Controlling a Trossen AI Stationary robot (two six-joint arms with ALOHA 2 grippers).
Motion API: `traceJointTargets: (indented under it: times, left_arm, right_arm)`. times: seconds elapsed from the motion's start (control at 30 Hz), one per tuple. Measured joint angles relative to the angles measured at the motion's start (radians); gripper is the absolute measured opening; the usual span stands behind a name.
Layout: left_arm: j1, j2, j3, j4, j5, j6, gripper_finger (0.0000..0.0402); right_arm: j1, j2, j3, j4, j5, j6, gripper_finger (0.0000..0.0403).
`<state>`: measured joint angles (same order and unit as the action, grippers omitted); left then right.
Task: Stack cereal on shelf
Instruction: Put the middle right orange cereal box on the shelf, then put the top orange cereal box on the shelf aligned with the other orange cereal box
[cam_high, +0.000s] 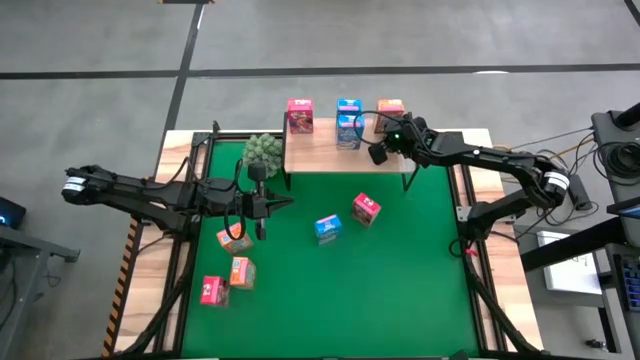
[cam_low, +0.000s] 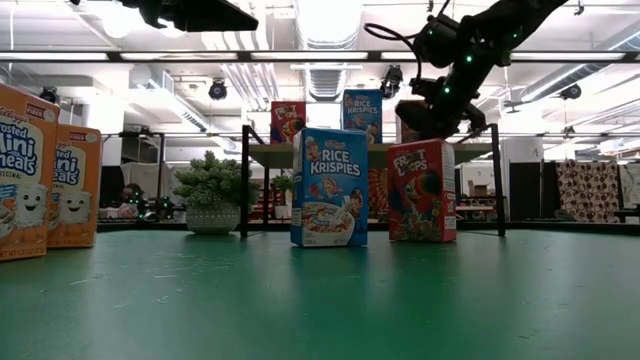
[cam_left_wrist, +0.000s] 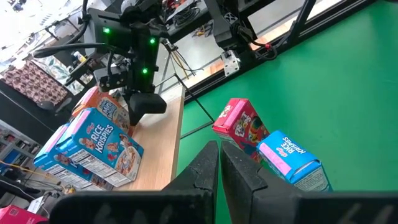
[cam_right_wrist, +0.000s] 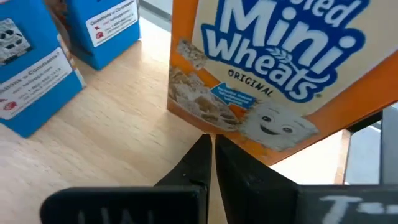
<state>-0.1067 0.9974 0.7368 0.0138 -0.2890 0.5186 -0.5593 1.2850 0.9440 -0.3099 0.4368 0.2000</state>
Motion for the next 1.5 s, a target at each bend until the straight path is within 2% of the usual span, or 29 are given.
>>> traceJointTargets:
  times: [0.13, 0.43, 0.6, 0.8, 0.9, 1.03, 1.17, 1.3, 1.5]
  left_arm:
    - [0.000, 0.000, 0.000, 0.000, 0.000, -0.004, 0.0000]
    - [0.000, 0.000, 0.000, 0.000, 0.000, -0.046, 0.0000]
    - [0.000, 0.000, 0.000, -0.003, 0.000, -0.128, 0.0000]
    - [0.000, 0.000, 0.000, -0.057, 0.000, -0.308, 0.0000]
    - [-0.002, 0.000, 0.000, -0.077, 0.000, -0.435, 0.0000]
    - [-0.018, 0.000, 0.000, -0.097, 0.028, -0.588, 0.0000]
    - [-0.032, 0.001, 0.014, -0.113, 0.157, -0.745, 0.0000]
    - [-0.037, 0.022, 0.087, -0.146, 0.284, -0.905, 0.0000]
    - [-0.084, 0.130, 0.204, -0.189, 0.293, -0.941, 0.0000]
  right_arm:
    - [0.039, 0.000, 0.000, 0.000, -0.045, 0.010, 0.0013]
    - [0.227, -0.069, 0.000, 0.000, -0.040, 0.000, 0.0013]
    - [0.341, -0.140, -0.004, 0.020, 0.008, -0.098, 0.0013]
    - [0.431, -0.200, -0.074, 0.197, 0.000, -0.275, 0.0013]
    - [0.443, -0.227, -0.134, 0.317, -0.070, -0.363, 0.0013]
    - [0.441, -0.260, -0.214, 0.454, -0.275, -0.473, 0.0013]
    - [0.444, -0.288, -0.287, 0.596, -0.428, -0.618, 0.0013]
    - [0.444, -0.312, -0.329, 0.706, -0.458, -0.732, 0.0013]
    - [0.443, -0.353, -0.351, 0.773, -0.489, -0.843, 0.0013]
